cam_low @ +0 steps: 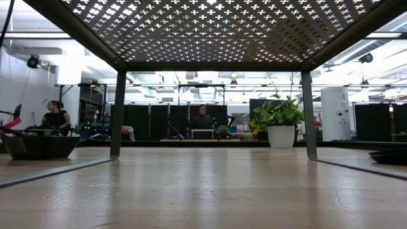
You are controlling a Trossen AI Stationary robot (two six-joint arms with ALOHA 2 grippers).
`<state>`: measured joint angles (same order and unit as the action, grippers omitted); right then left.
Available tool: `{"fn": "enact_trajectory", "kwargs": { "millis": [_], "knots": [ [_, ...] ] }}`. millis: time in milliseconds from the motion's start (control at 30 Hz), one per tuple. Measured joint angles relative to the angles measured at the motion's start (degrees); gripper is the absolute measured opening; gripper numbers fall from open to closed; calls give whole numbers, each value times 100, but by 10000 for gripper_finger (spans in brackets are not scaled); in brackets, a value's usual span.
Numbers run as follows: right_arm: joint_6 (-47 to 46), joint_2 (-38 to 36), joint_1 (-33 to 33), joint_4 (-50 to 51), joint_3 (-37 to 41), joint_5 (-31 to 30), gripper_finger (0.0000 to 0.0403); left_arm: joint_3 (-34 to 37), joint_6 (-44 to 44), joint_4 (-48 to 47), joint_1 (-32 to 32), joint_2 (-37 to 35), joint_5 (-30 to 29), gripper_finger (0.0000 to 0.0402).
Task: Pick & Place Mini shaped plates
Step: Put the drop-shaped plate on the shelf
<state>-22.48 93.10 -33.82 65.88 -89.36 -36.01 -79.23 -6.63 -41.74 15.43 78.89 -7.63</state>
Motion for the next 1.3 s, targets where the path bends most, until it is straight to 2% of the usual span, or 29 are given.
{"fn": "enact_trajectory", "kwargs": {
  "millis": [133, 267, 467, 667, 967, 1133, 1300],
  "knots": [
    [-32, -245, -56, -190, 210, 95, 15, 69, -304, 35, 389, -30, -418, 163],
    [-130, -565, -156, -574, 527, 111, 9, 203, -547, 80, 731, -45, -828, 163],
    [-232, -1331, -236, -1319, 1416, 149, 8, 584, -784, 375, 1041, -135, -1465, 163],
    [-911, -2308, -232, -1575, 2259, 140, 8, 1076, -833, 846, 1094, -444, -1654, 163],
    [-2440, -3465, -227, -1549, 3283, 136, 8, 2137, -452, 2241, 1091, -1377, -1957, 163],
    [-3351, -3887, -201, -1481, 3732, 129, 8, 2849, 446, 3775, 1092, -1789, -2054, 163],
    [-4343, -3999, -67, -819, 4106, 195, 14, 3623, 1224, 5176, 1091, -2033, -2038, 163]
  ]
}}
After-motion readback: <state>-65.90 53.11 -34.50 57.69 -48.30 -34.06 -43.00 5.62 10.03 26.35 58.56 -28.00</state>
